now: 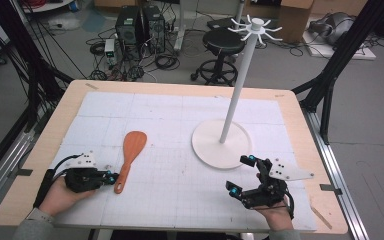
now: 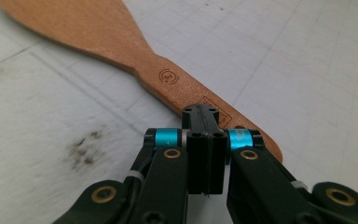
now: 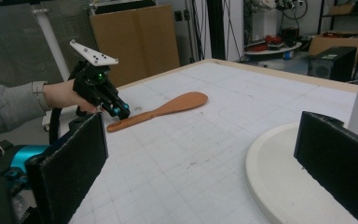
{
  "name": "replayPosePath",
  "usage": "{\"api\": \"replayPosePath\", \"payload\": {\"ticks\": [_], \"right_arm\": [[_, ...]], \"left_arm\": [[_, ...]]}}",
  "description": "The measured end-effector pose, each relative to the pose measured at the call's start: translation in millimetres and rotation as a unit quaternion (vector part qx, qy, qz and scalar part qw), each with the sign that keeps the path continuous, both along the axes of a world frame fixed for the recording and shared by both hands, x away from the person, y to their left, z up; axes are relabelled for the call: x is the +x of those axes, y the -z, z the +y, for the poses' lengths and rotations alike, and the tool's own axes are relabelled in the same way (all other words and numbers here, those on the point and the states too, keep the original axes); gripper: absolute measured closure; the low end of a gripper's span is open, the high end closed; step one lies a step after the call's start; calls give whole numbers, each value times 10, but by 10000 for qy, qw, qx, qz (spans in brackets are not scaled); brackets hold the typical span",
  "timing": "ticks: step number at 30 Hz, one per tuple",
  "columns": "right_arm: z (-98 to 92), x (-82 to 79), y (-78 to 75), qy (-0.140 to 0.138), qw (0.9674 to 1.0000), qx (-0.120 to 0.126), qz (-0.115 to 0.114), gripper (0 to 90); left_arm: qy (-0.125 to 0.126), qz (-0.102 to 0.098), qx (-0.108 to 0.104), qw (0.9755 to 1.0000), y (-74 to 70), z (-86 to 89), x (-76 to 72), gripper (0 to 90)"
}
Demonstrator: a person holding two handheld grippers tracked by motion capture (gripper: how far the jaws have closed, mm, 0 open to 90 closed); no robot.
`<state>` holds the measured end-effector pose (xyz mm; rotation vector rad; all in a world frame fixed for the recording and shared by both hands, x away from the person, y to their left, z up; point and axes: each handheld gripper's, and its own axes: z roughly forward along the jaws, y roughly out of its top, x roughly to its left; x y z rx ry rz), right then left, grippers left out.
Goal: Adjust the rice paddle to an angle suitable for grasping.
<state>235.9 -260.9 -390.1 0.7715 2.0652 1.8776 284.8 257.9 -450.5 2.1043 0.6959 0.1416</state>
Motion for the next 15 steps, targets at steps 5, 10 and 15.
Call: {"api": "replayPosePath", "payload": {"ticks": [5, 10, 15], "right_arm": [[1, -9, 0, -56, 10000, 46, 16, 15], [14, -8, 2, -106, 9999, 24, -22, 15], [28, -2, 12, -223, 9997, -1, 21, 15]], "left_arm": [[75, -276, 216, 9994, -12, -197, -48, 897], [152, -268, 197, 9993, -14, -310, -54, 897], [-40, -364, -167, 9992, -117, -181, -12, 897]]}}
